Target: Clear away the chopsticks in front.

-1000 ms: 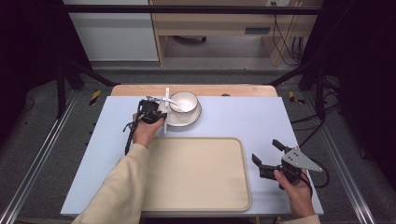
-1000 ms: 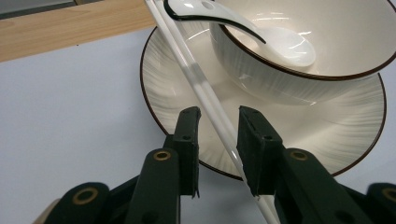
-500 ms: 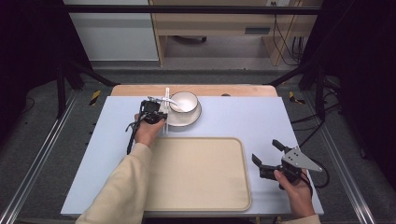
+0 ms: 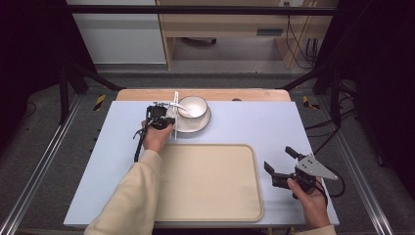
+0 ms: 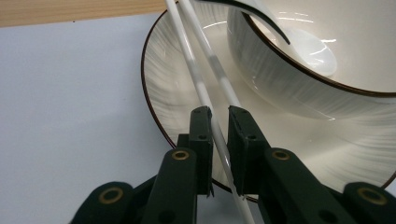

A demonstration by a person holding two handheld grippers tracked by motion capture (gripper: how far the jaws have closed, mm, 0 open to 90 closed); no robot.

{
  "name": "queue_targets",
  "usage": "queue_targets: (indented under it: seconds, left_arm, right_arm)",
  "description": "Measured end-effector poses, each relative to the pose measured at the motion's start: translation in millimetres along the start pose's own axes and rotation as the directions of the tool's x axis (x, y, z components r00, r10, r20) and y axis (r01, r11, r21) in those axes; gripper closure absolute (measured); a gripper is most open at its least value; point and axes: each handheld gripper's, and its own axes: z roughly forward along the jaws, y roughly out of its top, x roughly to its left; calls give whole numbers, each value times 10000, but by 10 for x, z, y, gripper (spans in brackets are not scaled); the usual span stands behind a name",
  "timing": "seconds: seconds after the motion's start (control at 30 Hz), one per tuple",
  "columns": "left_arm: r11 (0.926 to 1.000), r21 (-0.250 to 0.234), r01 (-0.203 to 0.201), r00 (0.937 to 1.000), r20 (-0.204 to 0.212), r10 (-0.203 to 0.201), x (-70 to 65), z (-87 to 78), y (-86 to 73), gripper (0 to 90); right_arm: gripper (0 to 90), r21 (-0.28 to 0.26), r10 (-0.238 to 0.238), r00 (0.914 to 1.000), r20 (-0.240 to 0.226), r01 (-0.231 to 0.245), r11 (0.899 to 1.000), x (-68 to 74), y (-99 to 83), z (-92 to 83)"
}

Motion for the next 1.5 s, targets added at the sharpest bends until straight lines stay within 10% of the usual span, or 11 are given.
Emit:
queue_targets:
  seconds: [0.77, 1.13, 1.5]
  left_arm:
    - [9987, -343, -382, 9973, -640, 360, 76, -139, 24, 858]
    - [9956, -932, -17, 9970, -775, -56, 206, -536, -81, 858]
    - [9864, -1528, 604, 9916, -1039, -768, 207, -1134, -598, 858]
  right_arm:
    - [60, 14, 15, 10000, -23, -15, 10000, -10, -6, 7]
    - [60, -22, -6, 10000, -89, 6, 10000, 8, 2, 13]
    - [61, -118, 88, 9998, -151, -90, 9999, 25, 20, 8]
